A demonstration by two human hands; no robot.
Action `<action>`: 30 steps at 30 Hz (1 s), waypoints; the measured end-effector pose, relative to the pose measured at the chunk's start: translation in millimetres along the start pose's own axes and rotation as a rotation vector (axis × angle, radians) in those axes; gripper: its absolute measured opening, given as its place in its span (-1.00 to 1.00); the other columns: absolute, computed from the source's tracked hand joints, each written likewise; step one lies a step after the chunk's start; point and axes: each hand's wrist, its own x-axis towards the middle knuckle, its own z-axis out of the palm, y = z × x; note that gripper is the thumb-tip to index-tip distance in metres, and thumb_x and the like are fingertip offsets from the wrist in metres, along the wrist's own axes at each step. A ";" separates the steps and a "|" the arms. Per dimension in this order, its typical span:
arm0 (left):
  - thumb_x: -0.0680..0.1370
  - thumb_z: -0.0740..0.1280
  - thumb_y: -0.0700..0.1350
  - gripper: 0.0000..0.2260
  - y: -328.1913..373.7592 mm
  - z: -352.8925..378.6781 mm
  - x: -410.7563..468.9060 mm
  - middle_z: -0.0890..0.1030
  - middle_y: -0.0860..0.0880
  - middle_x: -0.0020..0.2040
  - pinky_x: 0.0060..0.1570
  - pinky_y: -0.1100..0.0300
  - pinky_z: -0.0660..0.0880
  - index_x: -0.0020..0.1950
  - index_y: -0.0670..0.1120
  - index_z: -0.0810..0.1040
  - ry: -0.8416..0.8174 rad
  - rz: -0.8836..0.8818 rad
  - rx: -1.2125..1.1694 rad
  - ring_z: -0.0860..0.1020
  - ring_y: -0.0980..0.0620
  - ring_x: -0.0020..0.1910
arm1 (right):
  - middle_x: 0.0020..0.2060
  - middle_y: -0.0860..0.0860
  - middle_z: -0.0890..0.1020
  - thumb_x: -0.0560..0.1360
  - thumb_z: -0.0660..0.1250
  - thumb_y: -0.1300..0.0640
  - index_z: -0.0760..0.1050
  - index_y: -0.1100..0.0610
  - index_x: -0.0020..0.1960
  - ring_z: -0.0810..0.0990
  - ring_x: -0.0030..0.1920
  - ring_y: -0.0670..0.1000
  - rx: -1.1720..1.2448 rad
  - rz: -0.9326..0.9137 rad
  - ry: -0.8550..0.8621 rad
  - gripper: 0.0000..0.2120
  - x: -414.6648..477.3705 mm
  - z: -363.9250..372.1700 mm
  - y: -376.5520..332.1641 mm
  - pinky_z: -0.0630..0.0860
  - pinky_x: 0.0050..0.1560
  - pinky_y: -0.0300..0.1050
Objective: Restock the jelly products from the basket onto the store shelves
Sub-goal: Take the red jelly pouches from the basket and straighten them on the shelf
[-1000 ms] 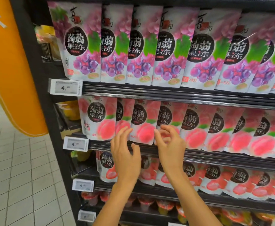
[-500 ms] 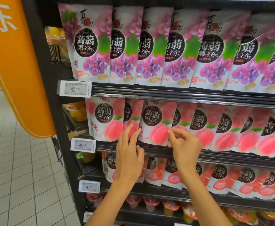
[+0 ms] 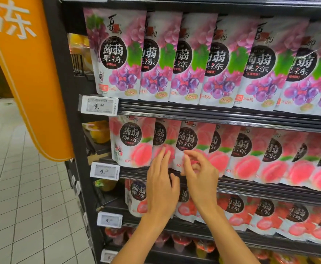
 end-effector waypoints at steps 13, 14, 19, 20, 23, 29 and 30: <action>0.56 0.24 -0.21 -0.41 -30.8 -39.5 19.6 -0.01 0.07 0.62 0.55 0.00 0.00 0.57 0.01 0.16 0.191 -0.169 0.103 -0.10 0.11 0.59 | -0.66 -0.08 0.52 0.56 0.34 0.16 0.54 0.03 -0.36 0.61 -0.39 -0.23 -0.092 0.143 -0.047 -0.70 13.1 32.6 -13.6 0.42 -0.14 -0.52; 0.58 0.23 -0.20 -0.41 -31.1 -39.1 18.3 -0.03 0.08 0.62 0.55 0.02 -0.04 0.58 0.02 0.13 0.172 -0.161 0.117 -0.13 0.12 0.59 | -0.65 -0.09 0.52 0.56 0.34 0.16 0.55 0.05 -0.33 0.61 -0.37 -0.26 -0.089 0.146 -0.039 -0.72 11.6 30.6 -13.9 0.39 -0.15 -0.56; 0.60 0.20 -0.16 -0.44 -31.1 -37.3 11.7 -0.04 0.14 0.62 0.53 0.10 -0.07 0.58 0.07 0.13 0.112 -0.112 0.143 -0.13 0.16 0.59 | -0.61 -0.04 0.57 0.58 0.33 0.15 0.56 0.03 -0.14 0.55 -0.55 -0.20 -0.037 0.118 0.018 -0.87 5.1 18.2 -10.8 0.40 -0.34 -0.49; 0.60 0.21 -0.16 -0.44 -31.2 -37.2 11.2 -0.04 0.15 0.62 0.53 0.11 -0.06 0.58 0.07 0.13 0.103 -0.103 0.148 -0.12 0.16 0.59 | -0.61 -0.04 0.56 0.57 0.32 0.19 0.55 0.03 -0.18 0.55 -0.56 -0.19 -0.046 0.106 0.042 -0.84 5.6 16.1 -9.7 0.38 -0.35 -0.50; 0.59 0.23 -0.18 -0.43 -31.7 -38.1 11.3 -0.03 0.16 0.61 0.52 0.12 -0.05 0.57 0.08 0.15 0.101 -0.095 0.156 -0.11 0.17 0.58 | -0.62 -0.08 0.56 0.57 0.32 0.19 0.58 0.04 -0.17 0.55 -0.54 -0.19 -0.085 0.089 0.025 -0.83 8.6 14.0 -8.3 0.37 -0.32 -0.54; 0.57 0.25 -0.21 -0.41 -33.5 -39.0 12.1 0.00 0.13 0.61 0.53 0.07 0.00 0.55 0.08 0.17 0.111 -0.110 0.153 -0.11 0.16 0.58 | -0.57 -0.07 0.59 0.60 0.31 0.10 0.62 0.15 0.14 0.58 -0.53 -0.16 -0.029 0.130 -0.076 -0.79 6.0 20.9 -7.0 0.47 -0.28 -0.44; 0.57 0.25 -0.21 -0.41 -33.1 -38.9 12.0 -0.01 0.13 0.61 0.53 0.06 0.00 0.56 0.08 0.17 0.106 -0.110 0.156 -0.11 0.15 0.59 | -0.58 -0.07 0.59 0.59 0.32 0.09 0.63 0.16 0.12 0.57 -0.55 -0.16 -0.023 0.128 -0.081 -0.80 5.1 21.9 -7.7 0.47 -0.30 -0.43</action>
